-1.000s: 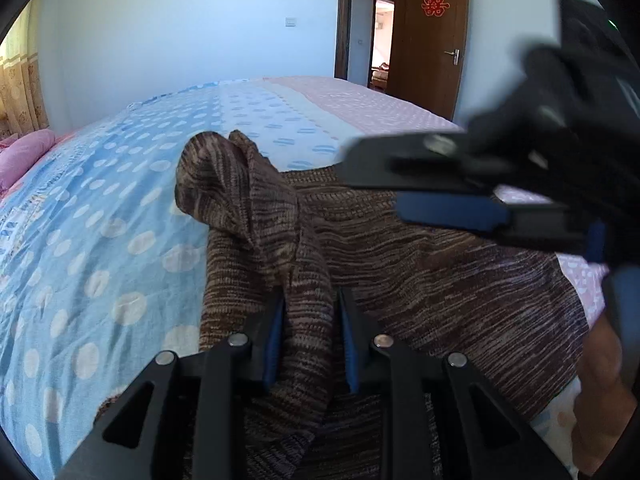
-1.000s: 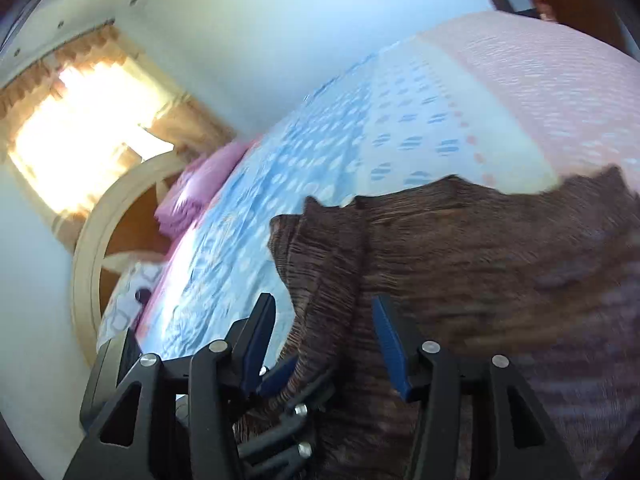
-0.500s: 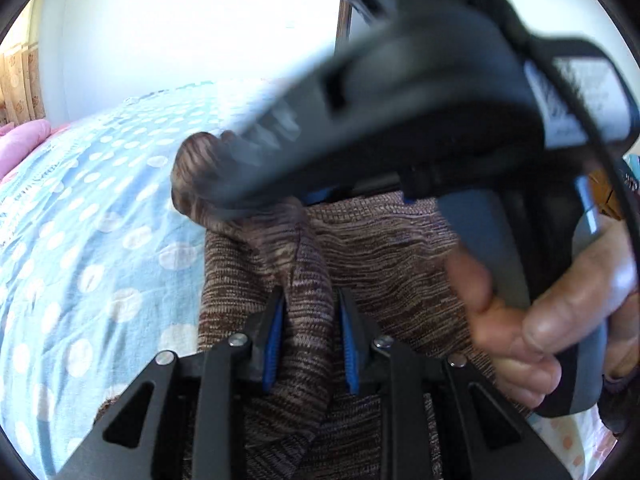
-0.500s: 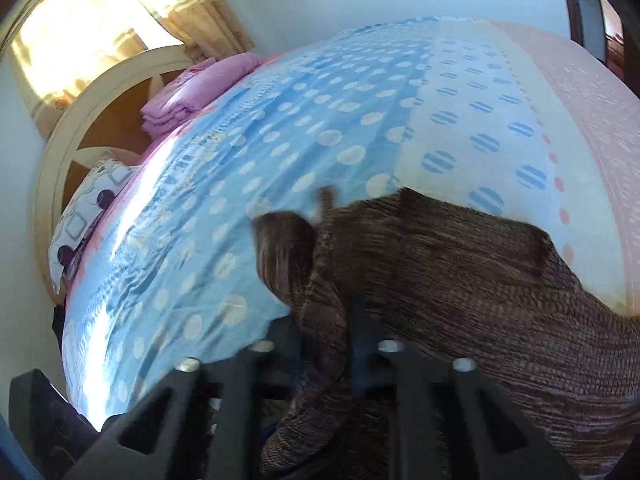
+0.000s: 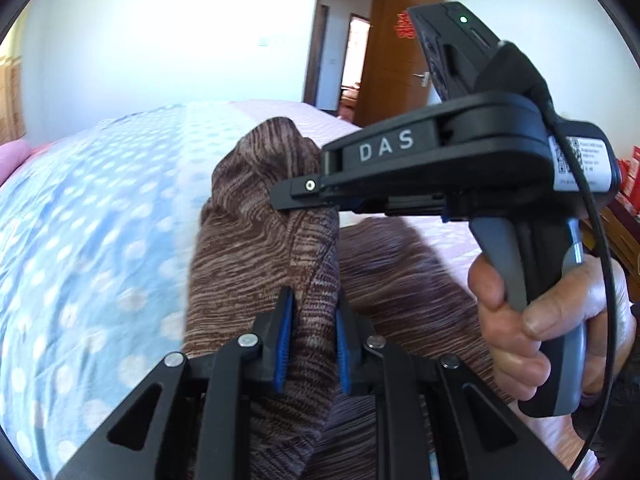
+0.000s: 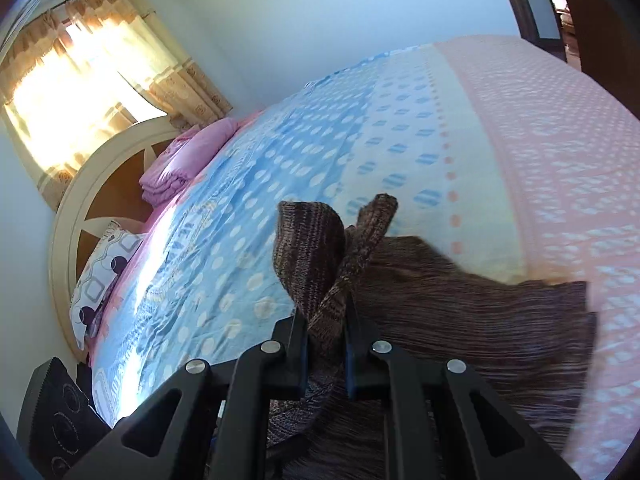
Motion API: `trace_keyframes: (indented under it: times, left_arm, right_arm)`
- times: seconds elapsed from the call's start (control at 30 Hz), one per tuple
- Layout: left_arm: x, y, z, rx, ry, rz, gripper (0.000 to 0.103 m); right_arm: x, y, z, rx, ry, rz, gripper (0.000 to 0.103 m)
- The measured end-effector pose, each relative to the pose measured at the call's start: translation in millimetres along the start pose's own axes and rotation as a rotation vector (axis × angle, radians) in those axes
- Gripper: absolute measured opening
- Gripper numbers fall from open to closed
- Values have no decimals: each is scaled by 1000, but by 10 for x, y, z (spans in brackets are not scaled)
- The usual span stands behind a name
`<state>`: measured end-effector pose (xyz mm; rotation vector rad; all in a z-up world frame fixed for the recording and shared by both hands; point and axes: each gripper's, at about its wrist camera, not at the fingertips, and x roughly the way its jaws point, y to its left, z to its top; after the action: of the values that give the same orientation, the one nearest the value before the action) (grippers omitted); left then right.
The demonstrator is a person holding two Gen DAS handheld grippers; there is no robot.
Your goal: Fold small clothes
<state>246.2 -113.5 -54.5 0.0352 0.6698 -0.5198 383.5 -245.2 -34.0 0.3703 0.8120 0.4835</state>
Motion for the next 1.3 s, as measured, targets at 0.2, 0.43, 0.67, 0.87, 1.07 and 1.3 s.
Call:
trace_keyframes:
  times: [0.2, 0.43, 0.67, 0.87, 1.07, 1.3]
  left_arm:
    - [271, -529, 98, 37, 34, -47, 20]
    - [677, -841, 42, 49, 115, -65, 20]
    - [791, -838, -7, 76, 125, -86, 22]
    - [218, -621, -79, 61, 110, -188, 74]
    - [-394, 59, -384, -66, 31, -142, 81]
    - [-272, 443, -545, -209, 89, 9, 81]
  right_arm:
    - [-336, -480, -32, 31, -6, -78, 13]
    - [-362, -1113, -234, 126, 28, -141, 13]
    - [-303, -1502, -428, 257, 17, -107, 18]
    - [-856, -1387, -521, 264, -75, -312, 44]
    - [-1529, -895, -1038, 246, -176, -227, 44]
    - [-1546, -249, -1647, 257, -185, -209, 45]
